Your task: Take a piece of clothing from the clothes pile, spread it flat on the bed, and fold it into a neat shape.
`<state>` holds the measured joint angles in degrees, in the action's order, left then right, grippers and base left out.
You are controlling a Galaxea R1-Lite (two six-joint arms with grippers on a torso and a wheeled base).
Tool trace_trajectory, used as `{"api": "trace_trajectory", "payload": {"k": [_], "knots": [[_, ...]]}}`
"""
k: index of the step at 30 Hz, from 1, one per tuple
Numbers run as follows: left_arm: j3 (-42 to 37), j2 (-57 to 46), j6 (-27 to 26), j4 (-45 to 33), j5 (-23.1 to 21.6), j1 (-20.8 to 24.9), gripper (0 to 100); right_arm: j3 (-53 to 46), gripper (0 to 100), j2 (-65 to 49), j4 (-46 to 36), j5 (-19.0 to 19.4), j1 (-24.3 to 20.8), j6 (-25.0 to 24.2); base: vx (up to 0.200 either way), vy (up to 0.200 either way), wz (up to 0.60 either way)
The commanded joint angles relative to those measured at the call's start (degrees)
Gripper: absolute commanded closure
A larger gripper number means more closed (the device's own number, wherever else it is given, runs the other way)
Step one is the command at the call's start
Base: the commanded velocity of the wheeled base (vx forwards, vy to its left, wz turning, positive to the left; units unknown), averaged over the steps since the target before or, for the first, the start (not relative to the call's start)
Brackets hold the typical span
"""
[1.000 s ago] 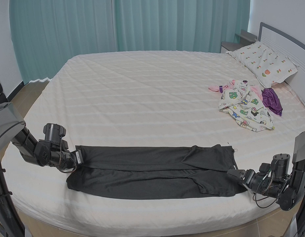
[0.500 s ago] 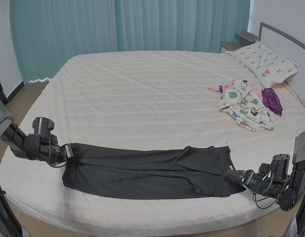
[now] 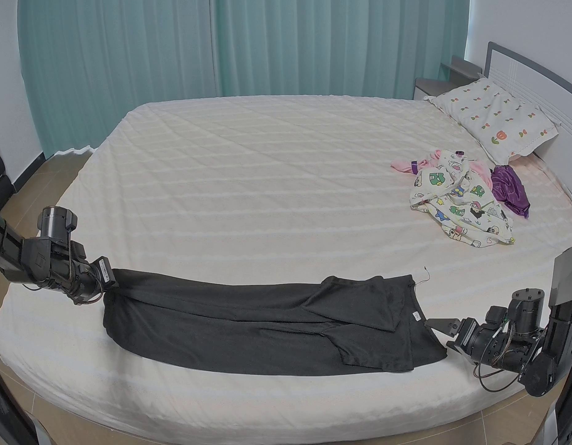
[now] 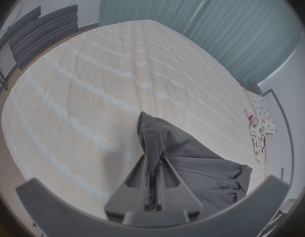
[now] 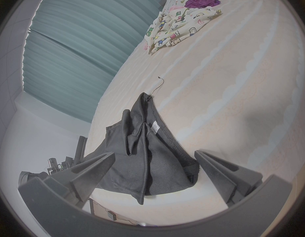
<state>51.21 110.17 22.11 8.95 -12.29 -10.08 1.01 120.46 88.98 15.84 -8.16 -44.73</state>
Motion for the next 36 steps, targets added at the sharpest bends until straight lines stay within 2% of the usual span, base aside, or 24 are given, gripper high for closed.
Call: {"api": "trace_trajectory", "payload": {"k": [1, 4, 7, 8, 9, 11, 12, 14, 16, 17, 18, 24, 29, 36], "knots": [[0.29, -3.73, 1.7, -2.18, 0.6, 3.31, 100, -0.05, 0, -1.1, 0.76, 0.07, -0.02, -0.18, 0.0, 0.0, 0.0], [0.99, -5.14, 4.52, -3.67, 0.77, 6.39, 100, -0.05, 0, -1.19, 0.76, 0.07, -0.02, -0.18, 0.0, 0.0, 0.0], [1.08, -7.07, 7.86, -5.78, 3.5, 11.05, 100, 0.22, 0, -2.15, 0.76, 0.07, 0.25, -0.27, 0.0, 0.0, 0.0], [1.08, -7.07, 8.03, -5.87, 3.67, 11.31, 100, 0.22, 0, -2.15, 0.76, 0.07, 0.25, -0.27, 0.0, 0.0, 0.0], [0.99, -7.77, 9.97, -6.57, 5.43, 14.12, 100, 0.22, 0, -3.21, 0.76, 0.07, 0.33, -0.27, 0.0, -0.2, 0.0], [1.08, -8.3, 11.64, -7.28, 6.49, 16.94, 100, 0.04, 0, -4.09, 0.76, 0.07, 0.33, -0.27, 0.0, -0.2, 0.0], [1.08, -8.3, 11.64, -7.28, 6.49, 16.94, 100, 0.04, 0, -4.09, 0.76, 0.07, 0.33, -0.27, 0.0, -0.2, 0.0], [1.17, -9.0, 13.57, -8.33, 7.28, 20.89, 100, -0.13, 0, -4.79, 0.76, 0.07, 0.25, -0.27, 0.0, -0.2, 0.0], [1.26, -9.18, 14.19, -8.68, 7.63, 22.03, 100, -0.13, 0, -4.88, 0.76, 0.07, 0.25, -0.27, 0.0, -0.2, 0.0], [1.61, -9.36, 15.86, -9.48, 8.86, 24.94, 100, -0.13, 0, -4.97, 0.76, 0.07, 0.33, -0.27, 0.0, -0.2, 0.0], [1.61, -9.36, 15.86, -9.48, 8.86, 24.94, 100, -0.13, 0, -4.97, 0.76, 0.07, 0.33, -0.27, 0.0, -0.2, 0.0], [5.92, -8.83, 20.86, -13.08, 11.67, 33.11, 100, -0.22, 0, -5.23, 0.76, 0.07, 0.25, -0.27, 0.0, -0.2, 0.0], [11.8, -7.33, 26.23, -17.39, 11.76, 37.24, 100, -0.13, 0, -5.23, 0.76, 0.07, 0.25, -0.27, 0.0, -0.2, 0.0], [15.32, -2.76, 27.02, -17.82, 11.85, 40.67, 100, -0.13, 0, -5.14, 0.76, 0.07, 0.16, -0.27, 0.0, -0.2, 0.0]]}}
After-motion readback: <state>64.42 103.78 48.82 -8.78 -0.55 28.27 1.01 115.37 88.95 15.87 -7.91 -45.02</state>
